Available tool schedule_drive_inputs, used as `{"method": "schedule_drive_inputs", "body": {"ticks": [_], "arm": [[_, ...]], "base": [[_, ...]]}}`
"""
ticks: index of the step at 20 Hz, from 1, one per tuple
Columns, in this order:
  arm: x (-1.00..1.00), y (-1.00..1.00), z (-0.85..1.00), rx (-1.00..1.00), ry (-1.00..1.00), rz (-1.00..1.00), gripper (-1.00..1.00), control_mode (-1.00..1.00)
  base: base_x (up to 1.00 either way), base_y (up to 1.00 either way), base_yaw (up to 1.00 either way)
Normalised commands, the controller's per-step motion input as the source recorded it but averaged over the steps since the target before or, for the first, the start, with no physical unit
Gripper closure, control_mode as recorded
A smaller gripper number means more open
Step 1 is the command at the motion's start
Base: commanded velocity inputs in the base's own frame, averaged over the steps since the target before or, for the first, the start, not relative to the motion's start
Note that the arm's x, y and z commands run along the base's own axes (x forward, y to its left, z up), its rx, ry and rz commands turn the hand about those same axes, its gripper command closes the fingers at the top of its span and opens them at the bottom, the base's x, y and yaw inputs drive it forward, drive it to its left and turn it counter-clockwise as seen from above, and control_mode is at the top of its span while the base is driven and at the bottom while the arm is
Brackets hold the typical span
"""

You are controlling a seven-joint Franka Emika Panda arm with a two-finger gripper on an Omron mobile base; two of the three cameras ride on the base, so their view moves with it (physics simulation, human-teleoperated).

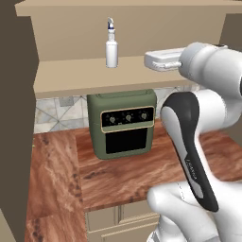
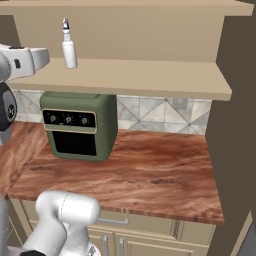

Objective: Move the cutting board and knife to the sink. Then move spray from the cabinet to the counter.

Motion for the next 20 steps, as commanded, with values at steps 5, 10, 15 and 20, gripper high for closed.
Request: {"method": "schedule_drive_inputs", "body": {"ticks": [5, 10, 15, 20], "arm": [[0.39, 0.04, -0.06, 0.00, 0.00, 0.00, -1.00, -1.00], [0.33, 0.04, -0.10, 0.00, 0.02, 0.00, -1.00, -1.00], [0.24, 0.04, -0.06, 0.00, 0.00, 0.00, -1.00, -1.00], [0.21, 0.04, 0.00, 0.00, 0.00, 0.00, -1.00, -1.00]], "base": [[0.00, 0.00, 0.00], [0.00, 0.00, 0.00], [0.00, 0.00, 0.00], [0.00, 0.00, 0.00]]}}
